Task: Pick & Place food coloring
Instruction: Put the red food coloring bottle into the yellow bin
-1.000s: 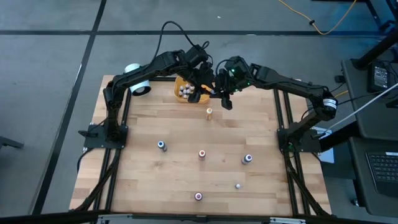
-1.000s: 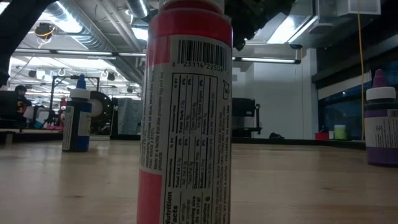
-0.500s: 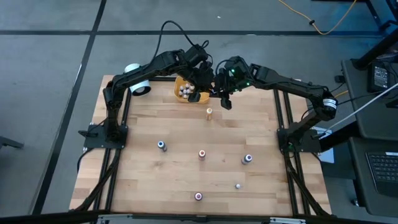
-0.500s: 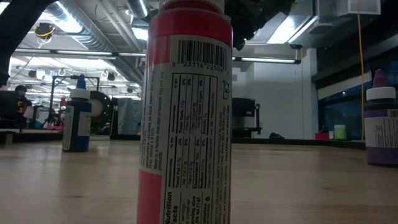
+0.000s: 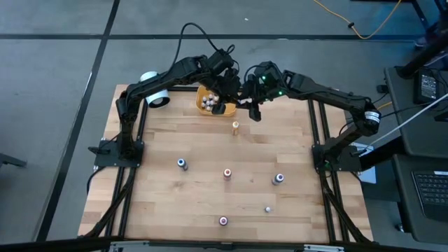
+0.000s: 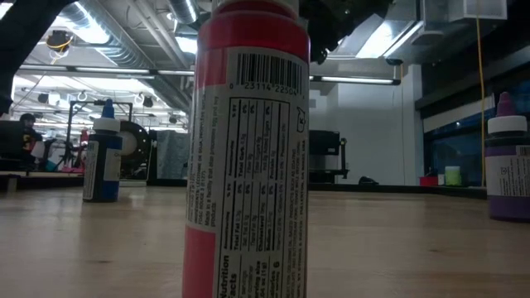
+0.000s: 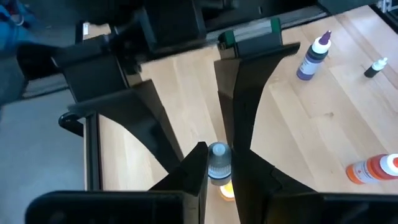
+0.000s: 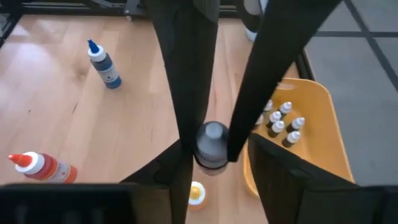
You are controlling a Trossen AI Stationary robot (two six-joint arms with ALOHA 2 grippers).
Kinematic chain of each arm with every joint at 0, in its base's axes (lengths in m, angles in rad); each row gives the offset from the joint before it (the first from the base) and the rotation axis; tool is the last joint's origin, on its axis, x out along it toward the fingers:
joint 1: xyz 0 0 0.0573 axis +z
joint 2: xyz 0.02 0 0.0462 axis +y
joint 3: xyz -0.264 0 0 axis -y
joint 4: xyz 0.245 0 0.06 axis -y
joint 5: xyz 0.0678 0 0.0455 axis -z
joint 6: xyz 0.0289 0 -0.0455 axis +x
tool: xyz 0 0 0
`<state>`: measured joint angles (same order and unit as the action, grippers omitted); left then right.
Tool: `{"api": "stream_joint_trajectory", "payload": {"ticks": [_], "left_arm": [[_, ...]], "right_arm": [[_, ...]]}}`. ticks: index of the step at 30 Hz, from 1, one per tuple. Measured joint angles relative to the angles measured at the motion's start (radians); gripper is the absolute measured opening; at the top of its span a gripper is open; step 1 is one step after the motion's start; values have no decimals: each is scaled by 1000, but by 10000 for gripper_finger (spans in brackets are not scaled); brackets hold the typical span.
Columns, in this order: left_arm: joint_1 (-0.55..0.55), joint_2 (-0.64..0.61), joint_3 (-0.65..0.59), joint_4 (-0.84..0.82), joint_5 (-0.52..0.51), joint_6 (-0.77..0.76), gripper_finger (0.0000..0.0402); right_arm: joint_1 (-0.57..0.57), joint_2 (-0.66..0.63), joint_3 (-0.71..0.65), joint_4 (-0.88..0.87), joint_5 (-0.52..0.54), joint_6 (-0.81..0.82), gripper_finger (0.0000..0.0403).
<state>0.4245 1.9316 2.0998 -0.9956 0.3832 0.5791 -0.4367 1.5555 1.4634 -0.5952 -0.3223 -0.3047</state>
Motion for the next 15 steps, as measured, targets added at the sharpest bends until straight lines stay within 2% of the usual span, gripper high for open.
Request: {"api": "stream_joint_trajectory", "payload": {"ticks": [7, 12, 15], "left_arm": [[34, 2, -1, -11, -10, -4, 47], [74, 2, -1, -7, -73, -7, 46], [105, 2, -1, -6, -75, -27, 47]], "right_arm": [[-6, -5, 71, -74, 19, -20, 180], [-13, -26, 85, -164, 37, -86, 181], [-29, -55, 86, -190, 60, -98, 177]]}}
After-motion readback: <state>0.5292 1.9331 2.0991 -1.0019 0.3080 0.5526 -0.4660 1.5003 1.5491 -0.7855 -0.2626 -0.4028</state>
